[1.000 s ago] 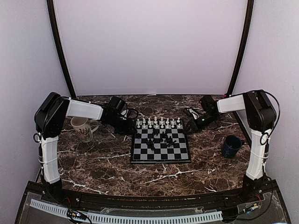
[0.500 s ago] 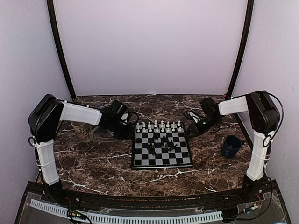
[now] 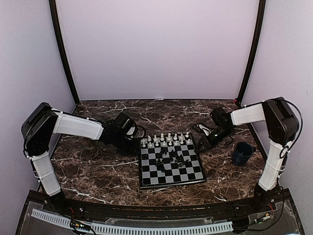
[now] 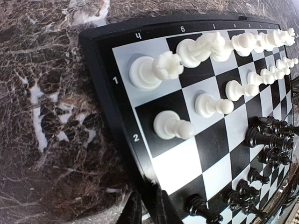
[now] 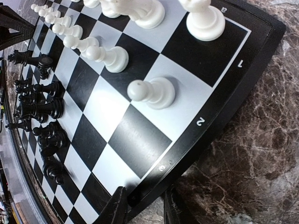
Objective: Set up the chess pieces on the board
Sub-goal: Move the chessboard to the center of the board, then pick up the rook from the chessboard.
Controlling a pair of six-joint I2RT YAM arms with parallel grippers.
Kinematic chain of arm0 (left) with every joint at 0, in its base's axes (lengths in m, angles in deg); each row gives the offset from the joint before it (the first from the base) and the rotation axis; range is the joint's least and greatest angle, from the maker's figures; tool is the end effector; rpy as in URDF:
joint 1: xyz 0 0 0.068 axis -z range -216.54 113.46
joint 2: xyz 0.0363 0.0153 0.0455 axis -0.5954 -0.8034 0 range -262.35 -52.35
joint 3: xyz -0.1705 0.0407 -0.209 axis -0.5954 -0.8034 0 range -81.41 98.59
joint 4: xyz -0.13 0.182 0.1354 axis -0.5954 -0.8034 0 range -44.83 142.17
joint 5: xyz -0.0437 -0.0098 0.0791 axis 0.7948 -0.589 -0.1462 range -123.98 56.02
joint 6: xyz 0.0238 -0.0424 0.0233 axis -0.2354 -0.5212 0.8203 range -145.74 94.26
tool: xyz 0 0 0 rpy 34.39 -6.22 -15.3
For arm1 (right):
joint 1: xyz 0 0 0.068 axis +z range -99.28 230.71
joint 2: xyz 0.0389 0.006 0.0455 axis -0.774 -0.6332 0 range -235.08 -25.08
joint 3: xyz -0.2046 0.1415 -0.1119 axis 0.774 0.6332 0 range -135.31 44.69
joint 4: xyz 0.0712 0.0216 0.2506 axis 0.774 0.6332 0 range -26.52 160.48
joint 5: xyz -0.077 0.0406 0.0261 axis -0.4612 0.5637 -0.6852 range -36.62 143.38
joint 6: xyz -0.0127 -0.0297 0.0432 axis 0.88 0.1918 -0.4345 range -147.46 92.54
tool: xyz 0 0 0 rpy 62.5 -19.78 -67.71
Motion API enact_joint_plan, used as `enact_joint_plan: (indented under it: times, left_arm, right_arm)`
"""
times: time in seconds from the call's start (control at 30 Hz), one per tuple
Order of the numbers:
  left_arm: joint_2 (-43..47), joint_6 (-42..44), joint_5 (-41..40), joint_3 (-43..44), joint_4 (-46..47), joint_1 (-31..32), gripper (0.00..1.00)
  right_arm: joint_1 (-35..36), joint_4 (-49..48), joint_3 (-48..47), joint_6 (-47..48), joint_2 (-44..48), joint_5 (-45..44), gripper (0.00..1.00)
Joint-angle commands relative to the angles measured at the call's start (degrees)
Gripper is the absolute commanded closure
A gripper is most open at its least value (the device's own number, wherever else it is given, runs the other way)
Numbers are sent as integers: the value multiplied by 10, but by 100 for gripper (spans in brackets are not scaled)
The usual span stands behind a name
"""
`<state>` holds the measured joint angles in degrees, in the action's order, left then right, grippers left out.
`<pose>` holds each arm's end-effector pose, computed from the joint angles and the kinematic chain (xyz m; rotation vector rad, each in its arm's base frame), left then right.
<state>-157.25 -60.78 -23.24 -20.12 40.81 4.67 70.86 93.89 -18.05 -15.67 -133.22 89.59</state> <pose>0.2734 -0.2483 0.1539 0.2239 2.6739 -0.7209 0.3139 0.1376 0.1325 -0.8789 2.6577 0.9374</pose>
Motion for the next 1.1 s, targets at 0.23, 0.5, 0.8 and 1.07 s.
enact_joint_plan:
  times: [0.23,0.5,0.8,1.07]
  left_arm:
    - [50,39,-85,32,-150,26,73]
    - [97,160,-62,53,-148,27,65]
    - [76,324,-29,108,-196,53,62]
    - [17,360,-9,162,-242,62,53]
  right_arm:
    - [5,22,27,28,62,-28,65]
    - [-33,23,49,70,187,-42,58]
    - [-39,-24,124,155,291,7,57]
    - [-40,-32,129,160,280,12,57]
